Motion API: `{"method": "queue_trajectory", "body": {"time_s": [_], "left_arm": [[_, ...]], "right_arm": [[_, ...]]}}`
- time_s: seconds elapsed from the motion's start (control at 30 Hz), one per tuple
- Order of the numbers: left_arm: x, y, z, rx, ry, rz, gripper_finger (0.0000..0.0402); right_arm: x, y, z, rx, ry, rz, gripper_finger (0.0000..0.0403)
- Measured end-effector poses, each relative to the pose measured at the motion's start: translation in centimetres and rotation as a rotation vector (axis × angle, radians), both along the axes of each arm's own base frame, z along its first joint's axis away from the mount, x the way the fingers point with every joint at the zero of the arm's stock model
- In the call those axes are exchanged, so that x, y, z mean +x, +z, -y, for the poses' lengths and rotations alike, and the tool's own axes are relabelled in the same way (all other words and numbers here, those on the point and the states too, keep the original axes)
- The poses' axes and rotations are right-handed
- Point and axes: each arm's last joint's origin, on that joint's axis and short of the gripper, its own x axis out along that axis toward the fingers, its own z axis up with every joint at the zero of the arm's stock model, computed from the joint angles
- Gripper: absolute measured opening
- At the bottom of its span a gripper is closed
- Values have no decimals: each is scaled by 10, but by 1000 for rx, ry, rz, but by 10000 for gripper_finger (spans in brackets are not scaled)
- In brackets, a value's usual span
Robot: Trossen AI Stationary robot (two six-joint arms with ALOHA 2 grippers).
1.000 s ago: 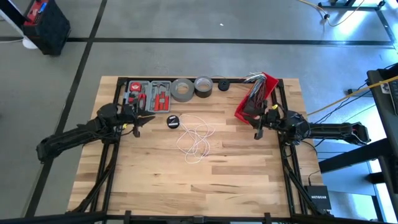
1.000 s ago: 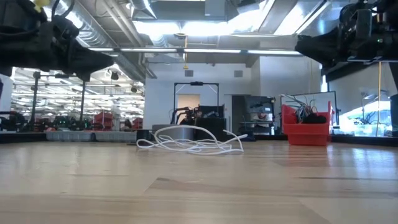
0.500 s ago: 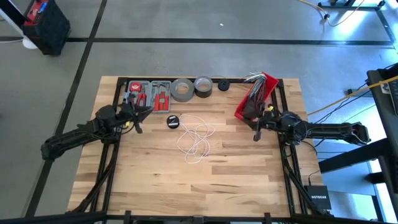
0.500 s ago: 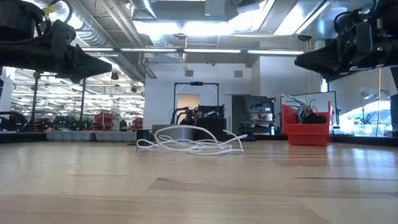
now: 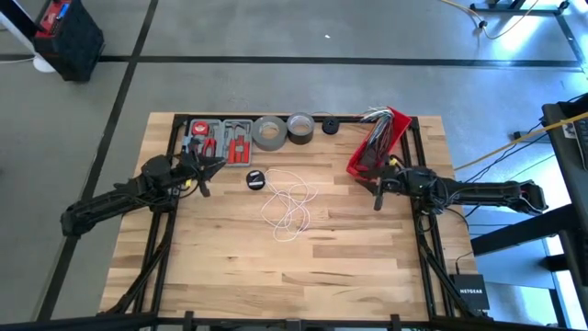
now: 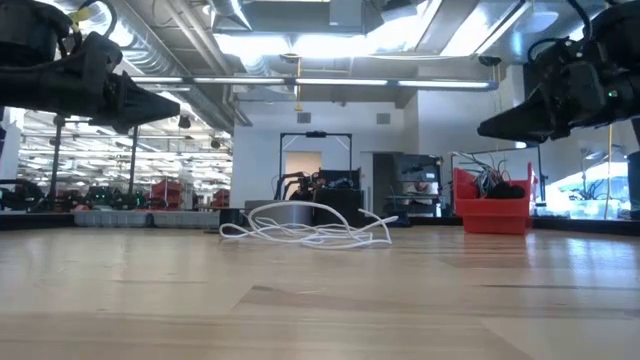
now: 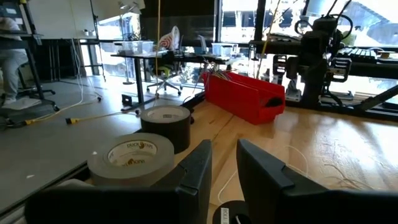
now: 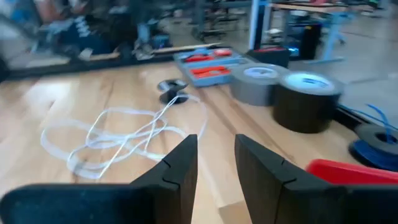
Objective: Coil cords
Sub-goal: Return to Home Position
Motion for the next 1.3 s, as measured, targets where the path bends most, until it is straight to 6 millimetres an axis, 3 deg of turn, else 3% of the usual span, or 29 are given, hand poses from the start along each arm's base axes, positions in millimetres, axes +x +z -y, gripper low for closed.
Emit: {"method": "queue_trajectory", "body": {"time_s": [0.83, 1.3], "left_arm": [[0, 0, 0, 0, 0, 0, 68], [0, 0, 0, 0, 1, 0, 68]], "right_arm": [[-7, -2, 0, 38, -33, -11, 111], [-21, 15, -2, 14, -28, 185, 111]]}}
